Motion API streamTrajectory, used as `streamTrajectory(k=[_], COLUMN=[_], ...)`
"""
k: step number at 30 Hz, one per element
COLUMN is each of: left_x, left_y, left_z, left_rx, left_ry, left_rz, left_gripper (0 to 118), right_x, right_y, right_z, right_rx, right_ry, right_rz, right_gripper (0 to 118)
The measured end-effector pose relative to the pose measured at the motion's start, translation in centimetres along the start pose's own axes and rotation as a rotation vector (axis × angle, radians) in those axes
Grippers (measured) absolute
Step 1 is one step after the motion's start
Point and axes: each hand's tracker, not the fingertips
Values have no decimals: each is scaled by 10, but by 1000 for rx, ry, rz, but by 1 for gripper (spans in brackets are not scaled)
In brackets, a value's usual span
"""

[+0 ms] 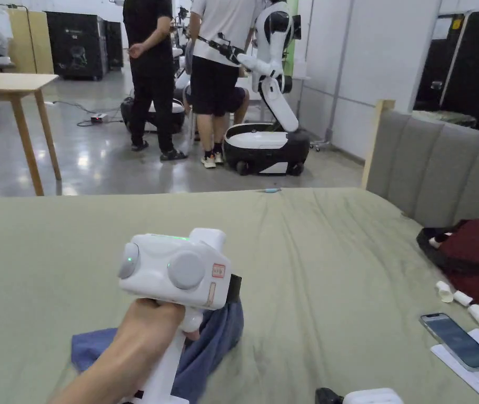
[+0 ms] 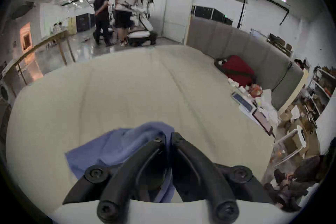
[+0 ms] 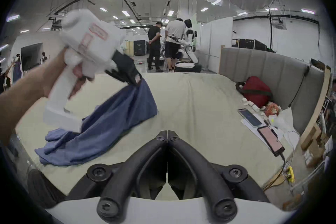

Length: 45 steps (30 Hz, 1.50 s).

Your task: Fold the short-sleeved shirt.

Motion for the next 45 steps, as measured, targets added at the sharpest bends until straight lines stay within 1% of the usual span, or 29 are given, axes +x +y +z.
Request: streamTrajectory(k=[4,6,7,8,9,10,11,12,13,14,16,18,20,21,22,23,24,25,26,27,29,30,31,33,35,40,43,45], left_x=[-8,-15,-19,-22,-26,-31,-36,-42,-44,-44,-52,-55,-59,-60,-61,-60,-59,-57,-55,-56,-61,-61,-61,-63,-68,-91,-108,-128], left_y=[-32,-47,-52,-55,-58,-60,-61,-57,-59,-59,-66,-86,-113,-127,-146,-164,-183,-198,-213,-225,-246,-256,-262,-268,-271,-275,-270,-264], left_z=[-67,-83,-86,-83,-77,-69,-61,-44,-26,-7,45,94,149,171,192,211,230,243,256,267,288,297,306,319,327,336,326,309], left_rx=[-134,-181,-165,-159,-145,-126,-130,-26,-61,-43,55,170,266,302,344,396,438,473,498,493,515,529,540,538,515,497,406,291], left_ry=[26,34,29,27,29,32,24,36,60,92,130,167,215,227,278,322,366,438,494,508,516,545,584,647,678,640,601,611], left_rz=[41,57,61,63,75,81,88,112,96,86,73,122,165,171,196,214,203,223,256,271,347,352,348,292,289,348,340,332], left_gripper=[3,3,8,22,60,116,116,111,110,110,110,109,102,94,64,64,51,20,0,0,0,0,0,0,0,0,0,0], right_x=[3,3,3,3,3,2,2,1,0,-1,-3,-5,-7,-8,-8,-9,-9,-10,-12,-13,-17,-20,-22,-28,-34,-46,-52,-55], right_y=[-9,-14,-16,-17,-18,-19,-18,-17,-15,-14,-9,-4,0,1,2,3,4,4,5,6,7,6,6,7,7,9,9,9], right_z=[-13,-18,-20,-21,-23,-24,-23,-22,-21,-20,-16,-12,-6,-3,0,3,7,10,11,13,18,20,21,23,23,21,17,13], right_rx=[-38,-53,-61,-68,-73,-76,-75,-73,-68,-62,-48,-29,-6,-2,8,17,30,40,42,43,48,52,53,54,54,50,44,39], right_ry=[0,-2,0,2,5,6,7,10,12,17,20,28,33,31,33,31,32,34,34,35,44,48,52,66,78,106,119,123], right_rz=[-19,-19,-19,-20,-17,-16,-16,-17,-20,-22,-21,-21,-16,-13,-11,-11,-13,-16,-17,-20,-23,-23,-24,-24,-19,-20,-1,4], right_gripper=[0,0,0,0,0,0,0,0,0,0,0,0,0,0,0,0,0,0,0,0,0,0,0,0,0,0,0,0])
